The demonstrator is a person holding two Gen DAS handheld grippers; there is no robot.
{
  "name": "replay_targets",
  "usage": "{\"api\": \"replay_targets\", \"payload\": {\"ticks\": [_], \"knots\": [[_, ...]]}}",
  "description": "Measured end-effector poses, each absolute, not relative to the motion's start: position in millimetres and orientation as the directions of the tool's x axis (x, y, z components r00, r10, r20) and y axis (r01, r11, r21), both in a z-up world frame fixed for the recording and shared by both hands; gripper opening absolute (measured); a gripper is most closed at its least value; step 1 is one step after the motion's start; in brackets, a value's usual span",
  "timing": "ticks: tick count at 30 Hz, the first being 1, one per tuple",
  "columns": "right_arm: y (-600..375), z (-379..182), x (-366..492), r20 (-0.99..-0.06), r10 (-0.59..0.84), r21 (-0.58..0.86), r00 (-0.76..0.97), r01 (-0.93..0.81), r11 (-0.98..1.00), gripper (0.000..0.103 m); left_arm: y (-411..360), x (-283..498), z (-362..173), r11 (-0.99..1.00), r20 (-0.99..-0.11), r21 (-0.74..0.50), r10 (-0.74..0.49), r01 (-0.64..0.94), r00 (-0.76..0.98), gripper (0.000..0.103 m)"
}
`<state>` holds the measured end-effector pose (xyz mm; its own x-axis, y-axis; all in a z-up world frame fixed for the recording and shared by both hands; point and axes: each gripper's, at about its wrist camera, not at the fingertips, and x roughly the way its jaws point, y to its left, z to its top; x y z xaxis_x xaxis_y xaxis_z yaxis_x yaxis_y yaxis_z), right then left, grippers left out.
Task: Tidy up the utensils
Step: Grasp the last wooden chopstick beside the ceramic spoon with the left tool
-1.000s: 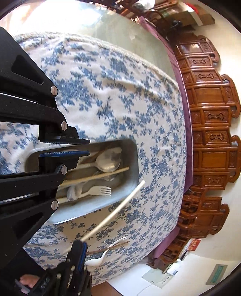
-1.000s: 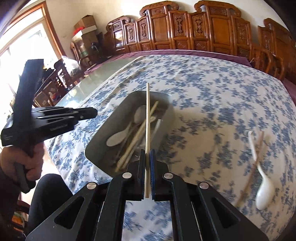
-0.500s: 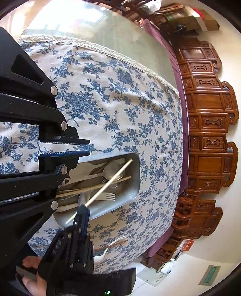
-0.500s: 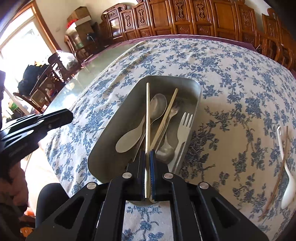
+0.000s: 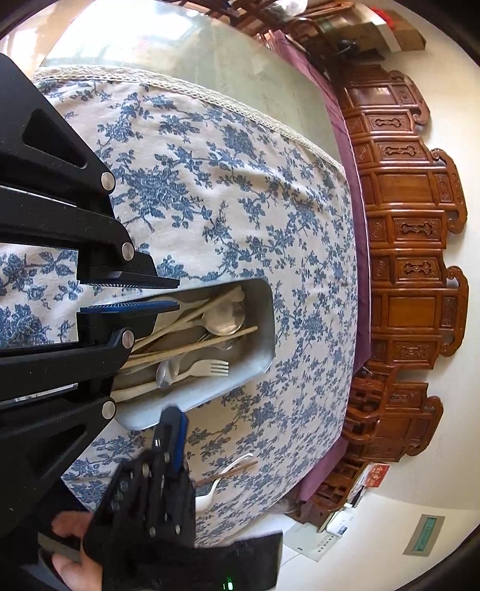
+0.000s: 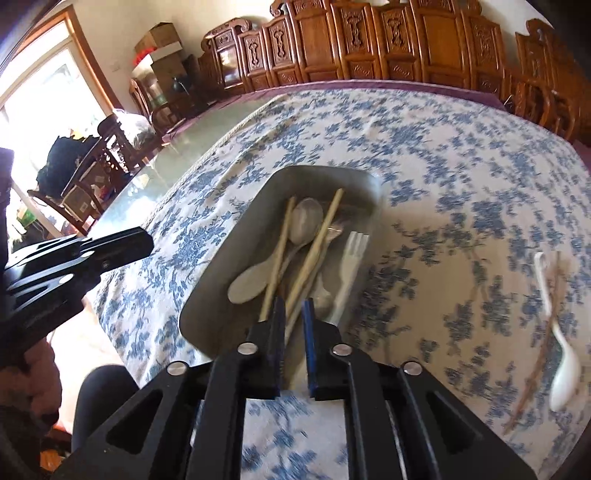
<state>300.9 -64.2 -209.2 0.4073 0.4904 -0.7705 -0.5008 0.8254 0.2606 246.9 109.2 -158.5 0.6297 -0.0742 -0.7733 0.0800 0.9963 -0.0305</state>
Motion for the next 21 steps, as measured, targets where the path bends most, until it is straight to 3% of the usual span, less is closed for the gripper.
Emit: {"api": "replay_targets", "payload": {"ticks": [21], "knots": [[-223.2,-159.6,250.8,-0.727,0.344,0.092,0.594,-0.411,0.907,0.012,31.4,225.2,-144.7,0.980,-0.748,0.009,-0.124,0.197,0.652,0.008]]}}
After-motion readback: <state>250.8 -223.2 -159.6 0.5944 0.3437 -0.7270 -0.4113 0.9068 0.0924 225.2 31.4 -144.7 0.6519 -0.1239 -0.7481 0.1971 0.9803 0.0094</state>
